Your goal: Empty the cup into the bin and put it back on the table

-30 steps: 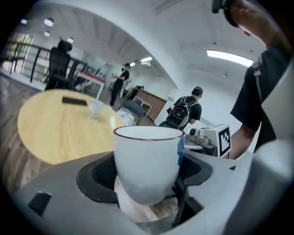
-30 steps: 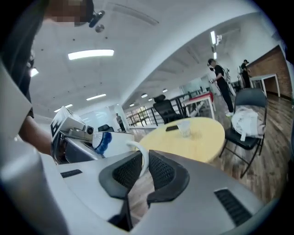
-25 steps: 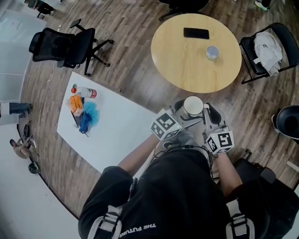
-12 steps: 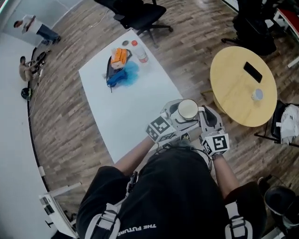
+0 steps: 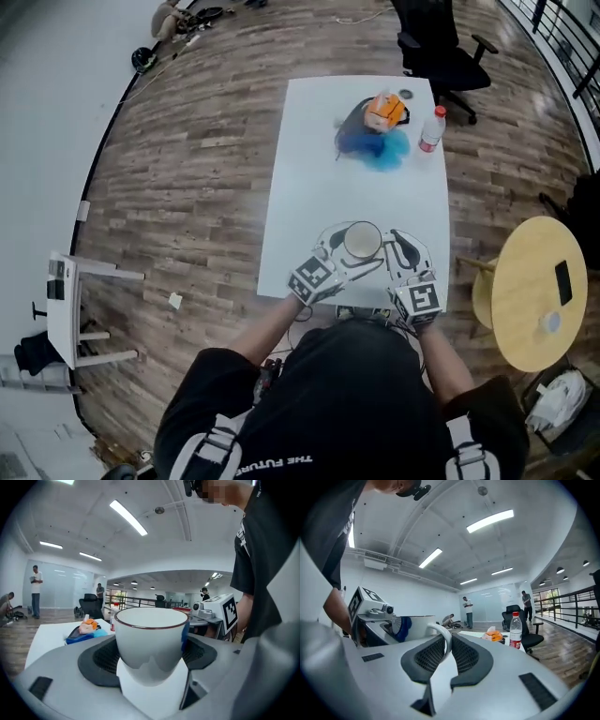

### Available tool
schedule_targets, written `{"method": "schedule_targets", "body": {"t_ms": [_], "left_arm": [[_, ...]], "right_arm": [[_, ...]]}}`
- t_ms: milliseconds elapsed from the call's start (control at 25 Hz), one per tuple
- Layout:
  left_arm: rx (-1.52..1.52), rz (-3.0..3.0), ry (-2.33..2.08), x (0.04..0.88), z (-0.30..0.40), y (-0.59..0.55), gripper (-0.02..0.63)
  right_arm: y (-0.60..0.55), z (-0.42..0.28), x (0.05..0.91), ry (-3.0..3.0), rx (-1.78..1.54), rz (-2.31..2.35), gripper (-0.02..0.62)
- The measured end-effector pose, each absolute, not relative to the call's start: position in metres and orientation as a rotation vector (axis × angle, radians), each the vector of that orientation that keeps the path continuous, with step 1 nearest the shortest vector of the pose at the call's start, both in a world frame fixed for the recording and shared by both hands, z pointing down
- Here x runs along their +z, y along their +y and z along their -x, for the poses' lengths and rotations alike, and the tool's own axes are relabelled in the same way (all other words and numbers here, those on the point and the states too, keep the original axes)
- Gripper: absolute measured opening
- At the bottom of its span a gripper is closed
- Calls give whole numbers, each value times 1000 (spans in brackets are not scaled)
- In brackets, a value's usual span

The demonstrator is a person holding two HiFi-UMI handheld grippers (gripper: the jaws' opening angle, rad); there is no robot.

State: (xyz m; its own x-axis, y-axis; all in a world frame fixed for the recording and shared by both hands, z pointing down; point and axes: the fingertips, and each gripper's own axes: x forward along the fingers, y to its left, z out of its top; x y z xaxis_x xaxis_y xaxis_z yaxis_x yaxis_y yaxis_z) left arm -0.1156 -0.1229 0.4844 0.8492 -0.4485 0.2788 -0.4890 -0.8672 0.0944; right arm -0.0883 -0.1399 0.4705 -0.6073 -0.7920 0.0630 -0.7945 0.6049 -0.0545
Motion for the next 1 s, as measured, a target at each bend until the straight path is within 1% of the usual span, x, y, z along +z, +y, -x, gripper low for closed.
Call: {"method": "schedule_targets", "body": {"t_ms": [120,360,520,640,840,1000], "left_arm": [[390,-2850,-752,502,130,-128,408],[473,-2820,-713,561,130,-149,408],[486,-2748,-680,607,122,-151,408],[520,-2750,-680,634,120,-161,408],[632,-2788,-651,660,117,-166,408],[644,-2803,-636,667,114,-167,408]], "right_arm": [[-146,104,486,-2755,126,-1311,57],[-171,106,525,-2640,176,-1265,57],[-171,99,581,-2589,251,-1227,57],[-182,97,608,-2568,249,-1196,57],[-185,94,638,-2523,266,-1167,57],[-185,90,651,-2490,294,-1180,57]]}}
